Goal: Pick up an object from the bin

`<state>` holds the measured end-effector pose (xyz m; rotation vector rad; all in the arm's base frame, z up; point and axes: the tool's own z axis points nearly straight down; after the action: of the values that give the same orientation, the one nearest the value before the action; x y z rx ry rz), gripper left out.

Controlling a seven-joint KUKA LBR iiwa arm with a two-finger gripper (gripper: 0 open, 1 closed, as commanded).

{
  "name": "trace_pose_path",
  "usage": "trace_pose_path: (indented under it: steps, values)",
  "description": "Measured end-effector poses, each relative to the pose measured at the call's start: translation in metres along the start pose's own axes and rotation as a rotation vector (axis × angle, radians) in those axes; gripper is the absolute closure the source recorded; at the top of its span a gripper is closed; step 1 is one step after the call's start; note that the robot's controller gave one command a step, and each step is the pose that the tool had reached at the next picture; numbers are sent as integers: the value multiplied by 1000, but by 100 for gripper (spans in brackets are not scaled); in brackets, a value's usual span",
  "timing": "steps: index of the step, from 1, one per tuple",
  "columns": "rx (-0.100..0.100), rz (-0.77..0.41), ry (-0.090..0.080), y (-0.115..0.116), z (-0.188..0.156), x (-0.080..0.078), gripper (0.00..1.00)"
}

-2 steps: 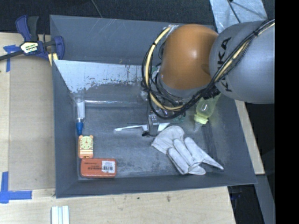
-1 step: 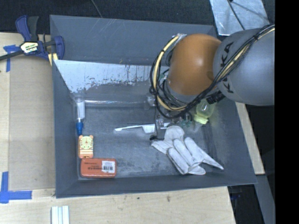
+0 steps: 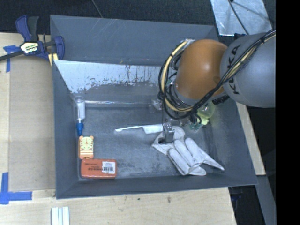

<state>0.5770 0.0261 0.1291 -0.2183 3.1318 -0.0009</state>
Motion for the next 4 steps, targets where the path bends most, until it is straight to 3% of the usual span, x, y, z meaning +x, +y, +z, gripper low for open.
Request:
trace_pose_path:
  steps: [1,2,3,4]
  values:
    - [0,-31,-2,-20,17,-17,0]
    - [-1,-2,-3,-43,52,-18,0]
    - [0,-143,-5,-52,58,-12,100]
    - [0,-143,-4,-52,57,-11,100]
